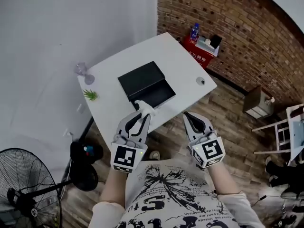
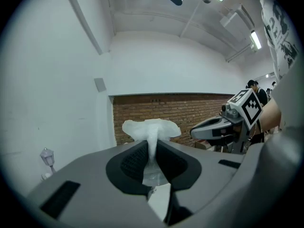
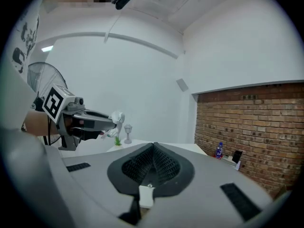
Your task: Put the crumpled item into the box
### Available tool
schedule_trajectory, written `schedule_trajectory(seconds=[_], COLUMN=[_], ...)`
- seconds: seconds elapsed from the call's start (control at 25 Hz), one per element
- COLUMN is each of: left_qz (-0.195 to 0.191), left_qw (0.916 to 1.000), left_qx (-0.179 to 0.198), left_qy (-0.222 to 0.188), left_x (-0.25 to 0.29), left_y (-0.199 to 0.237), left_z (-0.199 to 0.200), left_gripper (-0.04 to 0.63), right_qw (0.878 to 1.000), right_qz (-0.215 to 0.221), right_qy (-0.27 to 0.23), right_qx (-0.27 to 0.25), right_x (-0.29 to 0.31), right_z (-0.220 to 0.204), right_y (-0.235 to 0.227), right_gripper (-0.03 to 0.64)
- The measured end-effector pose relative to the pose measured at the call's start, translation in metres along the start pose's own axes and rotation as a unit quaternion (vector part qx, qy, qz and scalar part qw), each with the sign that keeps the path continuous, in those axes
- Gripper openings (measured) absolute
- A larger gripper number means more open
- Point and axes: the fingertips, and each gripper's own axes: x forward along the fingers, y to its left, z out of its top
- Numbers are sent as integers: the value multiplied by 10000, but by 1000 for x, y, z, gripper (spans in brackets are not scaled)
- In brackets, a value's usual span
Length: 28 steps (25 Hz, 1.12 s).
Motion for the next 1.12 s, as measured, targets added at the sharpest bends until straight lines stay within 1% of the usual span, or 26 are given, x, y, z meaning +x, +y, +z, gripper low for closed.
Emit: schedule_trajectory(seconds=[0.08, 0.2, 0.32, 0.44, 0.52, 0.56, 0.64, 0.76, 0.88, 0.96, 1.12], left_qz=[-18, 13, 161, 340, 481, 578, 842, 1313, 1780, 2025, 2381], left_qw=[10000, 9997, 9992, 9981, 9967, 9958, 9935, 9874, 9783, 9727, 9630], left_qx=[-63, -128, -196, -319, -508, -585, -613, -661, -818, -887, -961], left_qy=[-25, 192, 322, 410, 406, 407, 467, 587, 671, 709, 825], left_x=[19, 37, 53, 68, 78, 84, 99, 122, 132, 137, 153], left_y=[18, 37, 56, 69, 73, 74, 78, 83, 88, 92, 91], left_z=[-1, -14, -22, -25, -25, -25, -24, -26, -34, -40, -54], left_gripper=[63, 63, 63, 63, 63, 63, 63, 63, 63, 63, 63], right_qw=[9999, 9997, 9991, 9980, 9965, 9955, 9925, 9837, 9723, 9664, 9590], right_qz=[-4, 107, 270, 532, 755, 874, 1155, 1723, 2239, 2460, 2719], right_qy=[85, 211, 308, 342, 358, 374, 412, 473, 549, 565, 602], right_qx=[55, 98, 99, 91, 68, 58, 13, -205, -389, -483, -526], right_x=[25, 55, 83, 109, 127, 135, 152, 174, 193, 205, 225], right_z=[1, -4, -7, -9, -10, -10, -11, -14, -21, -24, -32], right_y=[-13, -23, -34, -46, -55, -61, -74, -88, -94, -99, -119], right_gripper=[15, 15, 15, 15, 15, 15, 15, 15, 15, 15, 15])
